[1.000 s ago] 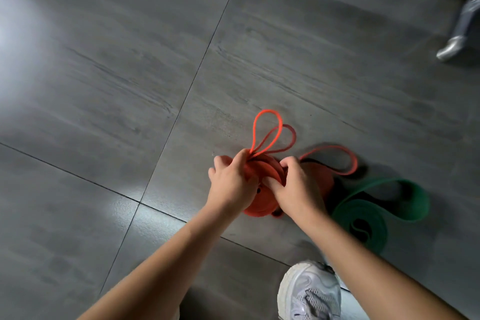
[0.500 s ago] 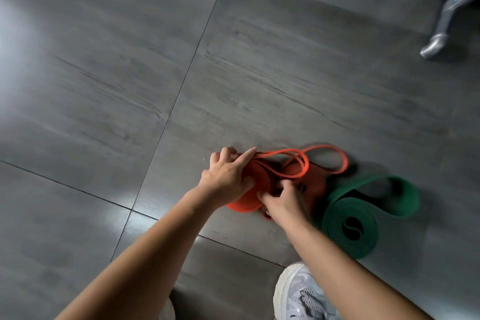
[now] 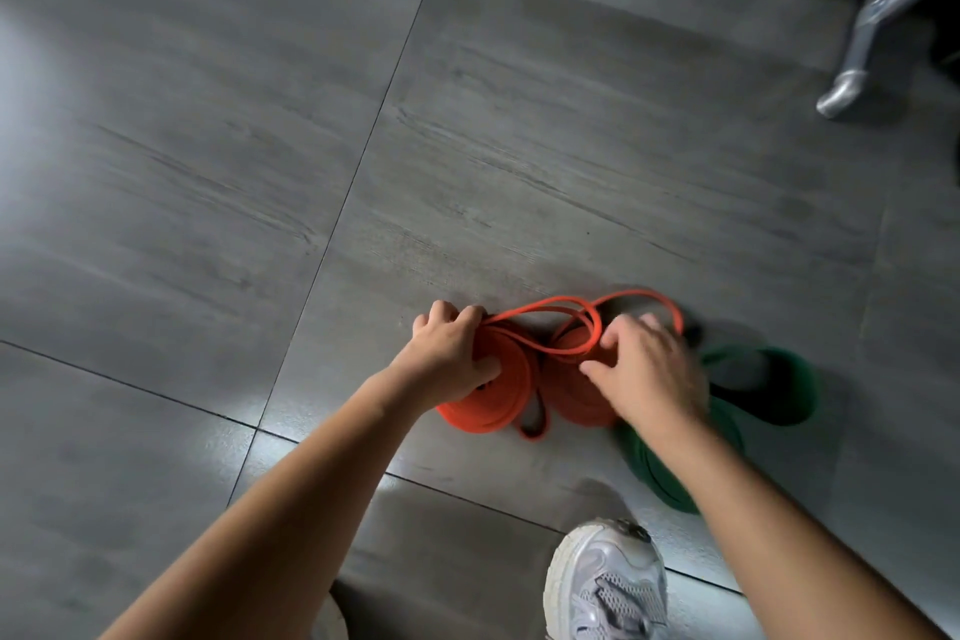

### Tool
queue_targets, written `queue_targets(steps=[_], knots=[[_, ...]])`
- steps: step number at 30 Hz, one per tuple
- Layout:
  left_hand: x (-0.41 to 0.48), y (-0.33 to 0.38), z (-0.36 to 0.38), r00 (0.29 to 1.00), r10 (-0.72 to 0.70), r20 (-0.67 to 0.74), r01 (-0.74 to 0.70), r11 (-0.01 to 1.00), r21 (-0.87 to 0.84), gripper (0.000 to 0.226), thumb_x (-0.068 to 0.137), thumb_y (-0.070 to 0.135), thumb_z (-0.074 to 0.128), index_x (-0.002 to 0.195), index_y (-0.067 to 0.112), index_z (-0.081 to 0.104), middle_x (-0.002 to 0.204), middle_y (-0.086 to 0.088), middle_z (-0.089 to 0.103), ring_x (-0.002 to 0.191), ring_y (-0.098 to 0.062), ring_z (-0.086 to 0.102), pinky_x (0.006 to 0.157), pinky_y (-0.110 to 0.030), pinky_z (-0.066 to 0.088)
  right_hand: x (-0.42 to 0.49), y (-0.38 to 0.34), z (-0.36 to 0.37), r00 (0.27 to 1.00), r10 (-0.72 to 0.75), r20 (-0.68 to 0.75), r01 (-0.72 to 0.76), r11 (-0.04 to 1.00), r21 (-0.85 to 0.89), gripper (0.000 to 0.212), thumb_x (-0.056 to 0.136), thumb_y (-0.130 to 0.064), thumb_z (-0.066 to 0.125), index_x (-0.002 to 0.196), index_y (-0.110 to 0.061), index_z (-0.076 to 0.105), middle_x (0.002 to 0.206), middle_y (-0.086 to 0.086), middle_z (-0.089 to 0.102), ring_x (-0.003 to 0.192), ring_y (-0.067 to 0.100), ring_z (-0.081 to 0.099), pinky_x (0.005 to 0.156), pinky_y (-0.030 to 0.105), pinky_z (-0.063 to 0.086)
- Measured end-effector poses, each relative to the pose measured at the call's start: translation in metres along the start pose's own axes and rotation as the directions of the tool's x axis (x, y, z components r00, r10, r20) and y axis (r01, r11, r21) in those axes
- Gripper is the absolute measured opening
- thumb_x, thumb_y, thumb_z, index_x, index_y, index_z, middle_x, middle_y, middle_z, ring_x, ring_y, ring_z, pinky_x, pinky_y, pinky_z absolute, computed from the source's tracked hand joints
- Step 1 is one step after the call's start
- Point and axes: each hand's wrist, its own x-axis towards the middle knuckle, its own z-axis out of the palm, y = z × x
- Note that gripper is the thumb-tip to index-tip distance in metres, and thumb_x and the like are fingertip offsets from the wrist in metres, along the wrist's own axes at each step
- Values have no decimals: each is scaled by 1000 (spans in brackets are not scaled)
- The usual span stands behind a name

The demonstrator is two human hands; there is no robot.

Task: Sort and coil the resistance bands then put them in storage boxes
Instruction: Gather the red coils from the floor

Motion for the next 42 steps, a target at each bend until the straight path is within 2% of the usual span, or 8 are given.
queue_targets(steps=[4,8,15,21,28,32,40,42], knots=[[-3,-2,-2,998,-65,11,65,995,-73,65,74,38,66,132,22,41,123,-13,37,115,-36,38,92,-36,38,24,19,-15,980,-172,98,193,939,-285,105,54,-59,80,140,-26,29,146,-1,31,137,22,25,114,43,16],[-16,-10,3,991,-132,-33,125,979,-160,63,74,34,68,129,18,42,123,-13,36,114,-37,40,91,-35,37,38,19,-5,912,-342,228,406,834,-373,103,55,-59,78,139,-27,28,134,-1,38,134,19,29,114,49,-12],[-20,-7,0,987,-161,-4,157,963,-219,57,75,34,69,118,10,42,111,-9,46,103,-33,52,78,-30,39,55,-3,-6,843,-368,392,501,801,-327,77,55,-45,85,111,-16,41,119,5,52,115,25,50,95,36,38],[-26,-15,7,974,-221,44,225,938,-263,47,77,35,65,114,11,47,108,-6,42,97,-30,54,74,-30,40,52,-1,-9,842,-281,461,425,871,-245,56,66,-44,79,113,-22,55,115,2,55,114,25,51,92,36,42],[-29,-28,11,979,-203,16,196,916,-350,34,76,30,67,94,8,47,98,-10,54,78,-23,53,62,-29,40,33,17,-34,855,-275,439,229,961,156,32,62,-32,83,73,-25,54,73,-8,61,74,18,59,67,32,46],[-30,-31,13,987,-157,28,154,894,-420,30,82,31,65,92,9,48,90,-9,53,79,-26,53,63,-27,37,7,15,-44,744,-395,539,-22,792,610,29,63,-5,84,76,-14,59,64,5,63,56,18,59,51,35,50],[-31,-28,7,982,-182,46,173,781,-600,23,99,21,41,80,11,48,73,-1,43,72,-18,39,64,-30,34,-33,-42,-40,498,-591,635,-40,716,697,30,72,2,77,83,-15,54,54,-17,60,45,-7,51,43,7,39],[-31,-27,4,986,-165,39,154,776,-612,24,98,19,43,75,13,46,67,2,41,66,-16,38,59,-29,32,-41,-50,-40,416,-638,648,-7,711,704,31,69,-4,80,83,-13,55,61,-15,60,56,-4,53,53,19,47]])
